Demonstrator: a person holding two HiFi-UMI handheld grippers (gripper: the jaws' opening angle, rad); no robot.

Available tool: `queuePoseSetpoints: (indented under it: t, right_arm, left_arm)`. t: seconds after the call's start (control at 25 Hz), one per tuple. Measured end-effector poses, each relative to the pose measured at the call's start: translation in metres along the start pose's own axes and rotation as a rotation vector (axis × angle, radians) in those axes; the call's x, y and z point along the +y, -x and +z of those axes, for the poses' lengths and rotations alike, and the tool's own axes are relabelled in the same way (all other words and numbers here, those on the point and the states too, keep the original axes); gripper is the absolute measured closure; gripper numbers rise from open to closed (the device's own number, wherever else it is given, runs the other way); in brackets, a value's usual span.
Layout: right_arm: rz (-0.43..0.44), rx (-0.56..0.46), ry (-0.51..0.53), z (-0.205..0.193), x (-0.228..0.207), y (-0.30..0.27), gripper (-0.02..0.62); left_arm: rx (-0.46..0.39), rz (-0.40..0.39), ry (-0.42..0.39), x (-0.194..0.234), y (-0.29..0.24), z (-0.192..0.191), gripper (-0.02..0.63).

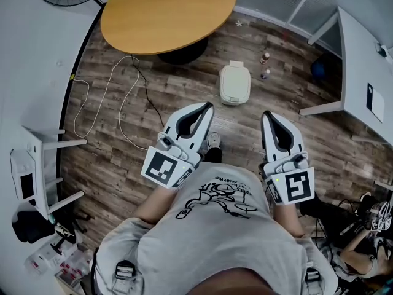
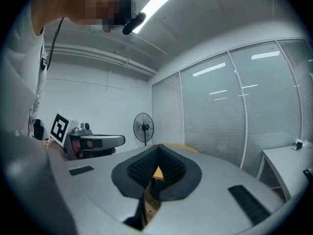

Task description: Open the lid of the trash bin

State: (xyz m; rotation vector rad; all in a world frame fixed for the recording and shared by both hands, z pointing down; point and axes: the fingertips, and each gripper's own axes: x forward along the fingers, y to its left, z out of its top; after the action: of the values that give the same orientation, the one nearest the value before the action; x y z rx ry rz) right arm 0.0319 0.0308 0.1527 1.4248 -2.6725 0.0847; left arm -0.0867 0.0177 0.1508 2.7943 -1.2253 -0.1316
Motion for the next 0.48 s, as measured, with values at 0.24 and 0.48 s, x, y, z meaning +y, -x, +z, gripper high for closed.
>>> queuePoseSetpoints:
  t: [0.24,0.48]
  right_arm:
    - [-0.002,0.011,0.004,0.001,-0.009,-0.043,0.589]
    - [0.003,0.022,0.009,0.003,-0.012,-0.071,0.589]
  left_arm:
    - [0.004,-0.002,0.011,0.04,-0.018,-0.003,0.586]
    - [0.004,-0.007,0.019,0.064,-0.03,-0.004,0.586]
